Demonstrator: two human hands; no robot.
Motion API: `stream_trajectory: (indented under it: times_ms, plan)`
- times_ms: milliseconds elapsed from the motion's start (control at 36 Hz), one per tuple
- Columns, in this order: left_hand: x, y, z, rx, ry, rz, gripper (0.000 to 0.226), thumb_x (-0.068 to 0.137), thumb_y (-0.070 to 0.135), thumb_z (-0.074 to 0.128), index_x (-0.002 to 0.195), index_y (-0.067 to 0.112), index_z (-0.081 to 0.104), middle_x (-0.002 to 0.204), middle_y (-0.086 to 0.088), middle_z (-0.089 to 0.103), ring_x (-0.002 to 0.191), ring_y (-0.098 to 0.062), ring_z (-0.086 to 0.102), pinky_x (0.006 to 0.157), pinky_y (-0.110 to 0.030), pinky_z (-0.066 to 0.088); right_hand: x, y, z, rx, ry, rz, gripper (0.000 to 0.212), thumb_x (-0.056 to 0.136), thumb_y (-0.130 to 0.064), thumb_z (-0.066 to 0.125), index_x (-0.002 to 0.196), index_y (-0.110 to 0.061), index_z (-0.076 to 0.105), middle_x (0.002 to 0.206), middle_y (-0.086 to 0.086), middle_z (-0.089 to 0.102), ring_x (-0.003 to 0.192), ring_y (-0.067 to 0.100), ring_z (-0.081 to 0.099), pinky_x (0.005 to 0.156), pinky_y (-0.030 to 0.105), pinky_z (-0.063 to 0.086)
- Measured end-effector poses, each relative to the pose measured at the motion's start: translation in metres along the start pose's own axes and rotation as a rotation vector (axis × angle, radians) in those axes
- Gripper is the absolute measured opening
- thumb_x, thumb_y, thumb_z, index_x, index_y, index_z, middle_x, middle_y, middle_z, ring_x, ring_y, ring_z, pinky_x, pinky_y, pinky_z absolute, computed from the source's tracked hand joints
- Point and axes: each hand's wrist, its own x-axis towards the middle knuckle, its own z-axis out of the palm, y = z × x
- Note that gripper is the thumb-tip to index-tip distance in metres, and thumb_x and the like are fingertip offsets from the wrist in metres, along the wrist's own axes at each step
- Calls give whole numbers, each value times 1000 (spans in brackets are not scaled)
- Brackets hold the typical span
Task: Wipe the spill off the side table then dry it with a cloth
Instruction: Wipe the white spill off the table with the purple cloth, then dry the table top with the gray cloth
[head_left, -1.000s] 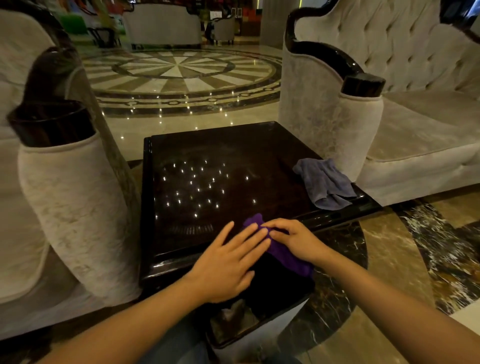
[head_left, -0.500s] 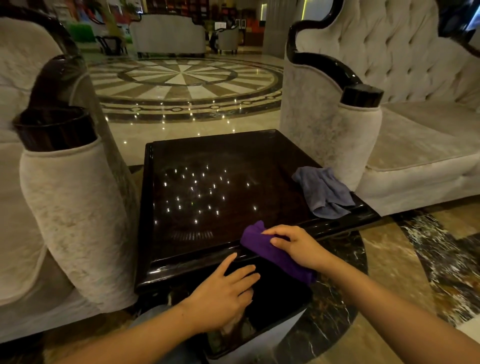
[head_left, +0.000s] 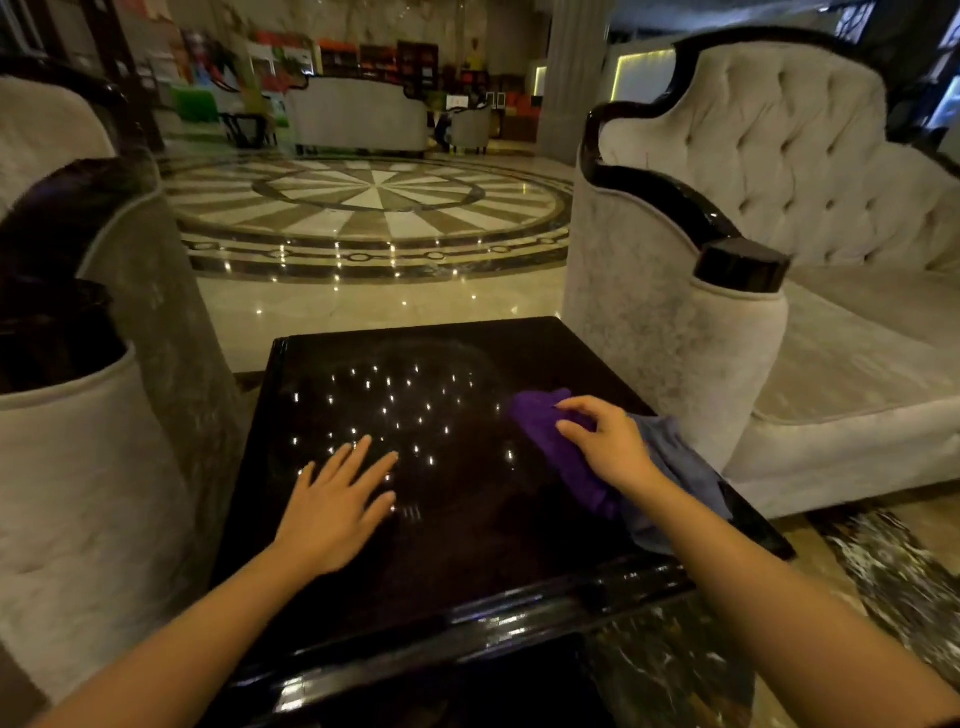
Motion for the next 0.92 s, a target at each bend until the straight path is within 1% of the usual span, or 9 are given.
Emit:
stream_trajectory:
  times_ms: [56, 111, 167, 306, 389, 528, 694, 806, 917]
  plan:
    - [17, -11, 1, -45, -36, -101, 54, 95, 49, 23, 144, 38, 5, 157, 2, -3, 144, -19, -2, 116, -46, 6, 28, 10, -2, 67, 59, 80, 13, 79, -10, 66, 90, -12, 61, 102, 7, 63, 97, 17, 55, 85, 31, 45]
    - [29, -21, 4, -81, -74, -185, 54, 95, 49, 22, 144, 37, 4, 157, 1, -4, 144, -19, -3, 116, -47, 6, 52, 19, -2, 90, 127, 131, 19, 77, -11, 69, 77, -18, 51, 91, 4, 59, 89, 20, 55, 72, 30, 46]
    - [38, -30, 9, -116, -100, -237, 53, 96, 48, 21, 145, 37, 3, 157, 1, -6, 144, -19, -4, 116, -47, 6, 76, 31, -2, 48, 184, 144, 25, 76, -13, 70, 74, -17, 45, 86, 4, 56, 83, 21, 53, 67, 31, 43]
    - [45, -38, 21, -111, -156, -277, 52, 96, 48, 19, 144, 37, 3, 157, 2, -8, 144, -16, -9, 116, -45, 0, 125, 53, -4, -86, 177, 134, 17, 80, -11, 64, 80, -12, 47, 85, 9, 55, 81, 24, 50, 70, 29, 33]
    - [48, -40, 24, -109, -155, -293, 52, 95, 50, 18, 144, 38, 4, 157, 3, -7, 143, -15, -11, 116, -45, -2, 148, 62, -6, -122, 182, 159, 10, 82, -5, 58, 89, -2, 52, 94, 20, 60, 88, 33, 54, 75, 36, 38]
    - [50, -40, 25, -87, -162, -311, 52, 94, 52, 17, 143, 41, 4, 157, 6, -6, 143, -13, -10, 116, -44, -2, 171, 85, -4, -164, 173, 237, 19, 84, -5, 56, 101, 3, 54, 111, 28, 59, 103, 40, 54, 89, 43, 40]
    - [49, -40, 24, -72, -152, -314, 52, 94, 52, 17, 143, 41, 4, 157, 6, -6, 143, -13, -10, 116, -44, -2, 176, 110, 3, -351, -84, 278, 34, 92, -9, 44, 125, 0, 45, 132, 26, 48, 120, 40, 45, 100, 44, 36]
    - [50, -38, 23, -52, -152, -320, 52, 95, 51, 17, 143, 40, 3, 157, 5, -5, 143, -14, -9, 116, -44, -1, 169, 113, -3, -394, -171, 247, 39, 95, -16, 38, 132, -4, 37, 141, 22, 40, 127, 37, 39, 105, 41, 30]
    - [50, -38, 22, -53, -145, -320, 52, 95, 51, 17, 143, 40, 4, 157, 4, -3, 143, -14, -7, 116, -44, 0, 161, 110, -15, -395, -97, 157, 41, 94, -18, 41, 132, -3, 38, 139, 22, 43, 126, 38, 40, 106, 42, 30]
